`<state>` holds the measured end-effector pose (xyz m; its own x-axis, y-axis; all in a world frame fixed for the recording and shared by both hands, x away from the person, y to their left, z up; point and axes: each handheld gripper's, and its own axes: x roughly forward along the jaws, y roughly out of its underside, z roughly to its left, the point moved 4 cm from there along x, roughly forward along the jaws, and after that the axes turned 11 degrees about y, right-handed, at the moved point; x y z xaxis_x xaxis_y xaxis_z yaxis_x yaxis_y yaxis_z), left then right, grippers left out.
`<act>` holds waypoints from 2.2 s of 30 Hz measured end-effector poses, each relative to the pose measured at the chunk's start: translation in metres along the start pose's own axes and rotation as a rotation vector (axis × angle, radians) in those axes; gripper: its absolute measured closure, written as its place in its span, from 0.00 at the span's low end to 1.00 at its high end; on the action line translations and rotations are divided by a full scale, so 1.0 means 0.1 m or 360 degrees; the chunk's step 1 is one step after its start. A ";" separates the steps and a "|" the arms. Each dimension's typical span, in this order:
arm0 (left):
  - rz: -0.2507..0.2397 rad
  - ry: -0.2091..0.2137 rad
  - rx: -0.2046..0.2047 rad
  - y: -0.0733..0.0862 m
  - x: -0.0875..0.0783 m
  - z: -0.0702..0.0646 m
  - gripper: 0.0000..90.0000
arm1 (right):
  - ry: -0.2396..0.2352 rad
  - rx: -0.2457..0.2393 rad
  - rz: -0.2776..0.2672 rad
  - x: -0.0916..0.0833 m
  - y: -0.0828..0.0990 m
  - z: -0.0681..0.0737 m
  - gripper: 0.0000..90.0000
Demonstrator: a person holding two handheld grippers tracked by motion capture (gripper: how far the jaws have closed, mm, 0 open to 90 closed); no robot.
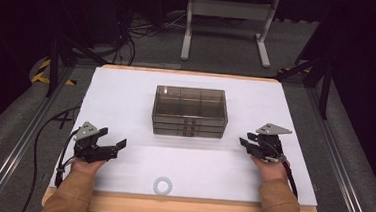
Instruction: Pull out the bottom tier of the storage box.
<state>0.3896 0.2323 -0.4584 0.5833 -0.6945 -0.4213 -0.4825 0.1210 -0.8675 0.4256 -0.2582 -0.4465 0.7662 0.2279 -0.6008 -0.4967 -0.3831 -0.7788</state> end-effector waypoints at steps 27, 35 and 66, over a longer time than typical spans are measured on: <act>-0.0022 0.0003 0.0032 0.03 -0.02 -0.04 0.15 | 0.0018 -0.0163 -0.0030 -0.10 -0.13 0.17 0.75; -0.0010 0.0003 0.0034 0.03 -0.01 -0.04 0.15 | 0.0066 -0.0305 -0.0057 -0.15 -0.21 0.33 0.76; 0.0023 -0.0023 0.0048 0.10 -0.06 -0.04 0.15 | 0.0185 -0.0756 -0.0103 -0.10 -0.40 0.91 0.81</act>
<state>0.3784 0.2347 -0.4630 0.5860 -0.6822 -0.4372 -0.4710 0.1523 -0.8689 0.4002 -0.1638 -0.4259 0.8434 0.1736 -0.5085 -0.2264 -0.7435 -0.6292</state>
